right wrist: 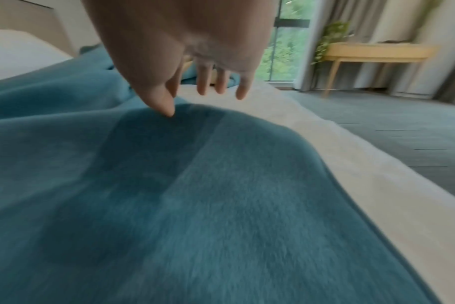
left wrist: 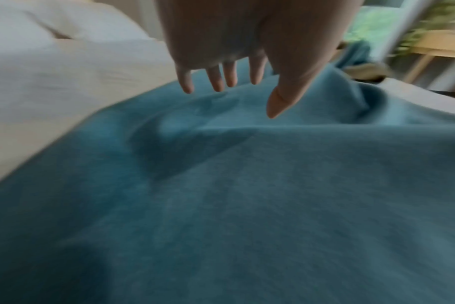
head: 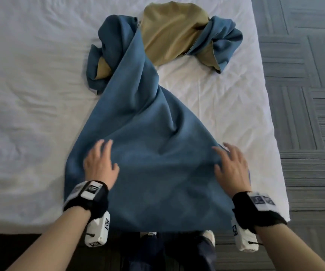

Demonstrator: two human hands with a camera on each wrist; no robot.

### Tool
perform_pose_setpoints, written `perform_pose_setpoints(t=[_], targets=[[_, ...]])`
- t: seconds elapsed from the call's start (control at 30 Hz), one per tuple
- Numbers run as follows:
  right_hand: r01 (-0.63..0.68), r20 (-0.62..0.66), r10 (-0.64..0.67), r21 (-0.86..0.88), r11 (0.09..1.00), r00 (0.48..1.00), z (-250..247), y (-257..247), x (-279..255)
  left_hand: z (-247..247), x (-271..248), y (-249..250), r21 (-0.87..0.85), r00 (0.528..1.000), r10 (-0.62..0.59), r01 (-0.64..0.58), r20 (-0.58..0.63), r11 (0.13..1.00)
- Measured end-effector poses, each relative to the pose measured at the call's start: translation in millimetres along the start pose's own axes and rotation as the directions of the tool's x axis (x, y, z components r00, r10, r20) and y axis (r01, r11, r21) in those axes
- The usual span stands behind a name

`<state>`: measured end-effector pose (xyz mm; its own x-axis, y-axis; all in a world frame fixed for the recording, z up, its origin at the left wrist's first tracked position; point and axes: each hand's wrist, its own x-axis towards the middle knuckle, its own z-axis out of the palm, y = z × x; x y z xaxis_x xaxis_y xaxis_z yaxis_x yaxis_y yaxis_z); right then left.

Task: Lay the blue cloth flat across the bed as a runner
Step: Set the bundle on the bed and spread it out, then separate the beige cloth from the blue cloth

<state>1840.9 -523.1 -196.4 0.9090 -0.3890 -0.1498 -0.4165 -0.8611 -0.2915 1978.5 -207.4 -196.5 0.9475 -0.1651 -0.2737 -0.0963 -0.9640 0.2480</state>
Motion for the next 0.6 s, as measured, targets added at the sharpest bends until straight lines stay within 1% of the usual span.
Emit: perform_pose_setpoints(t=[0.03, 0.07, 0.1, 0.13, 0.17, 0.2, 0.27, 0.33, 0.4, 0.47, 0.53, 0.6], targets=[[0.084, 0.061, -0.083, -0.026, 0.996, 0.995, 6, -2, -4, 7, -5, 17, 0.007, 0.995, 0.093, -0.093, 0.028, 0.996], [0.125, 0.159, -0.112, -0.073, 0.99, 0.981, 12, 0, -7, 14, -10, 32, 0.016, 0.982, 0.176, -0.177, 0.065, 0.984], [0.132, 0.253, -0.095, -0.133, 0.982, 0.963, 16, 7, -11, 22, -14, 46, 0.031, 0.964, 0.242, -0.247, 0.113, 0.969], [0.118, 0.313, -0.055, -0.186, 0.975, 0.948, 20, 18, -13, 31, -19, 58, 0.055, 0.944, 0.282, -0.295, 0.17, 0.954], [0.099, 0.332, -0.021, -0.22, 0.97, 0.943, 21, 32, -14, 40, -23, 68, 0.089, 0.929, 0.288, -0.315, 0.234, 0.945], [0.086, 0.332, -0.001, -0.241, 0.967, 0.943, 19, 46, -15, 47, -26, 75, 0.131, 0.921, 0.261, -0.309, 0.29, 0.942], [0.082, 0.344, 0.018, -0.276, 0.958, 0.939, 8, 73, -13, 58, -32, 85, 0.22, 0.926, 0.147, -0.233, 0.347, 0.947], [0.078, 0.373, 0.032, -0.277, 0.958, 0.927, -6, 102, -9, 64, -41, 94, 0.279, 0.944, 0.006, -0.104, 0.329, 0.955], [0.125, 0.421, -0.011, -0.244, 0.962, 0.907, -22, 128, -5, 68, -52, 106, 0.288, 0.951, -0.132, 0.048, 0.28, 0.957], [0.19, 0.472, -0.082, -0.186, 0.964, 0.878, -38, 150, -4, 72, -66, 128, 0.257, 0.942, -0.24, 0.179, 0.232, 0.95], [0.236, 0.495, -0.15, -0.115, 0.965, 0.856, -54, 166, -3, 76, -81, 156, 0.184, 0.928, -0.317, 0.282, 0.196, 0.942], [0.272, 0.521, -0.205, -0.055, 0.961, 0.829, -70, 182, 1, 81, -96, 192, 0.111, 0.918, -0.34, 0.323, 0.205, 0.94]])
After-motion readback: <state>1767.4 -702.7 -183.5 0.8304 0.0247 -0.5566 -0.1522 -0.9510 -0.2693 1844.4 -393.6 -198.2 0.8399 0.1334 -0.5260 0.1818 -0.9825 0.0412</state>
